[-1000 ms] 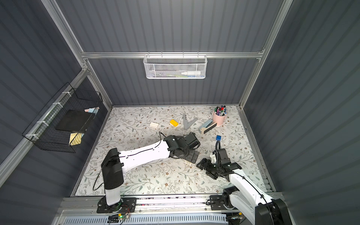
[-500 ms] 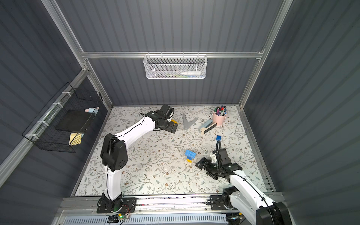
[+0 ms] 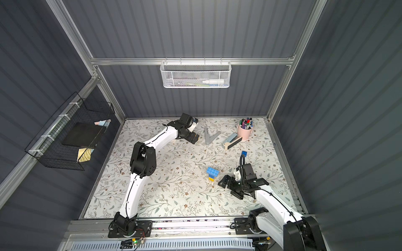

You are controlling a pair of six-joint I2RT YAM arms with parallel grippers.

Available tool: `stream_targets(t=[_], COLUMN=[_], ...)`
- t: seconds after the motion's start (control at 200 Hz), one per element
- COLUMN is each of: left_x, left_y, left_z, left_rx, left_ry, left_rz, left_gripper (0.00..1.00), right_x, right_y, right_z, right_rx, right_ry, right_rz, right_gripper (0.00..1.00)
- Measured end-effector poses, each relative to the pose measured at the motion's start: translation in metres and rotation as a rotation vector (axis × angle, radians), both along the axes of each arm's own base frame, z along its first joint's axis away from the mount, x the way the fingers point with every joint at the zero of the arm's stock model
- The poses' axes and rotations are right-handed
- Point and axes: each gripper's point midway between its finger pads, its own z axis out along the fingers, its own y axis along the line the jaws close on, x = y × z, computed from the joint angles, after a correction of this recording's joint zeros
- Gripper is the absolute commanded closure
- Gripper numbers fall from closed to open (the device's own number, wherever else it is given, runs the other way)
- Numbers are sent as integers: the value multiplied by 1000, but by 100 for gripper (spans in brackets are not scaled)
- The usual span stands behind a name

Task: Assemble a spoon with lego
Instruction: Pick up the lego brick from the center of the board.

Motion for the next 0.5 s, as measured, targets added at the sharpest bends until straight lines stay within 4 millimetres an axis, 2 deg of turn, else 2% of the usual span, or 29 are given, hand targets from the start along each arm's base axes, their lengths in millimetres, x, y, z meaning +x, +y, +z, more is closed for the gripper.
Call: stream_targets(t=[0.145,0.365,0.5], left_x=[5,5,10], left_y=[-3,-5,-6], left_z=[-7,-43,-41], left_rx=[2,27,28], left_ry=[-9,31,13], left_rz=[-16,-31,-32], left_gripper=[1,1,1], right_x=[2,2,2], right_y=[1,1,1], right_z=[0,0,0], right_rx=[-4,-3,-3], right_ry=[5,6,7], right_rz=[7,14,15], right_gripper=[1,1,1])
